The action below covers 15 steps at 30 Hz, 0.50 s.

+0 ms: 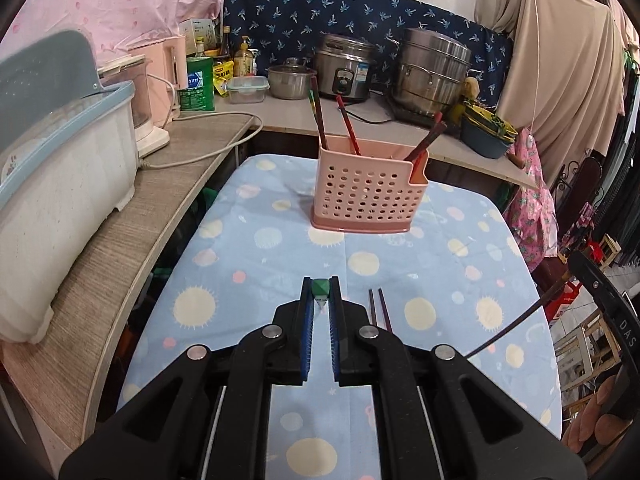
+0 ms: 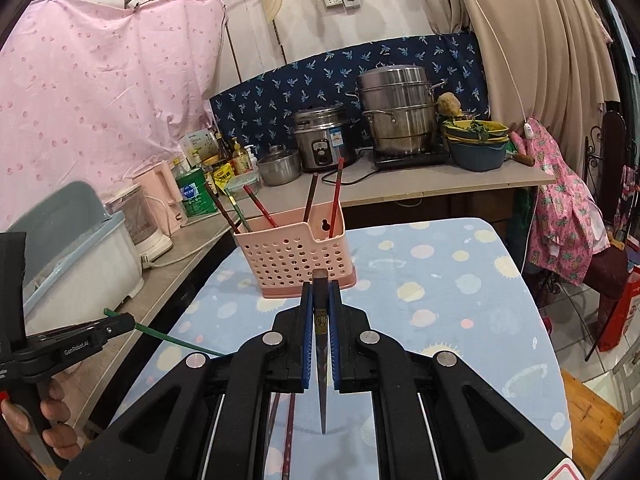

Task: Organize utensils
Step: 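Lift both held chopsticks and carry them over the pink basket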

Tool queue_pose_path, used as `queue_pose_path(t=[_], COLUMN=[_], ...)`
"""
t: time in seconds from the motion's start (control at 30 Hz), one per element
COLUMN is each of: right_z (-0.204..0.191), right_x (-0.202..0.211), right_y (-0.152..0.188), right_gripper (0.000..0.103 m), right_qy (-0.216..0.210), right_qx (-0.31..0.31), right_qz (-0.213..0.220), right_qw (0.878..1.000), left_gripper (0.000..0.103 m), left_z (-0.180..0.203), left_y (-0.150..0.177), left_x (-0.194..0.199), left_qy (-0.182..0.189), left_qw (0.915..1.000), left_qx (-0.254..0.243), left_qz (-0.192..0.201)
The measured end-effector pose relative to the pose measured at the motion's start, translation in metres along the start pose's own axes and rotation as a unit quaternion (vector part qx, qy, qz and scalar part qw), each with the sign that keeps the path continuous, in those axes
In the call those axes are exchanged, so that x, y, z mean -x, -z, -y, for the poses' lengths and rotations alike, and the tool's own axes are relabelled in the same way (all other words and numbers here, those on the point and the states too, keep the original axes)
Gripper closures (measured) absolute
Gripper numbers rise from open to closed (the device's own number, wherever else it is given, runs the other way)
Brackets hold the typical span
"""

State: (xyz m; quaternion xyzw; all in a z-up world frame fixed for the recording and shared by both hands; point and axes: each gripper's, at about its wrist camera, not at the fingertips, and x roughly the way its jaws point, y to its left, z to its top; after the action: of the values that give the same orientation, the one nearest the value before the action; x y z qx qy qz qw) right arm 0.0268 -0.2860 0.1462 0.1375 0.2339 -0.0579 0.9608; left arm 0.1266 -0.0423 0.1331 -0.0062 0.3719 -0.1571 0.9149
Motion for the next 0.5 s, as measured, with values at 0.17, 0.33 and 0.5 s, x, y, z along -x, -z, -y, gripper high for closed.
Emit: queue_pose_path(t=[0.17, 0.33, 0.5], right_z=[-0.001, -0.004, -0.006], right_x=[-0.014, -0.022, -0.030], right_y=[-0.008, -0.018, -0.039], right_gripper=[0.096, 0.096, 0.096], right_qy=[-0.001, -0.006, -0.016], right_qx=[0.000, 0.003, 0.002], right_qz=[-0.002, 0.003, 0.015], right_qw=[1.000, 1.000, 1.000], left_gripper=[0.096, 0.096, 0.096], left_z=[0.003, 0.007, 0.009], left_y=[-0.014, -0.028, -0.048], left_x=[-0.009, -0.015, -0.020], left_qy=[-0.003, -0.003, 0.006], left_qw=[1.0000, 1.0000, 1.0000], left_qx=[-0.003, -0.005, -0.004], left_qz=[0.001, 0.002, 0.005])
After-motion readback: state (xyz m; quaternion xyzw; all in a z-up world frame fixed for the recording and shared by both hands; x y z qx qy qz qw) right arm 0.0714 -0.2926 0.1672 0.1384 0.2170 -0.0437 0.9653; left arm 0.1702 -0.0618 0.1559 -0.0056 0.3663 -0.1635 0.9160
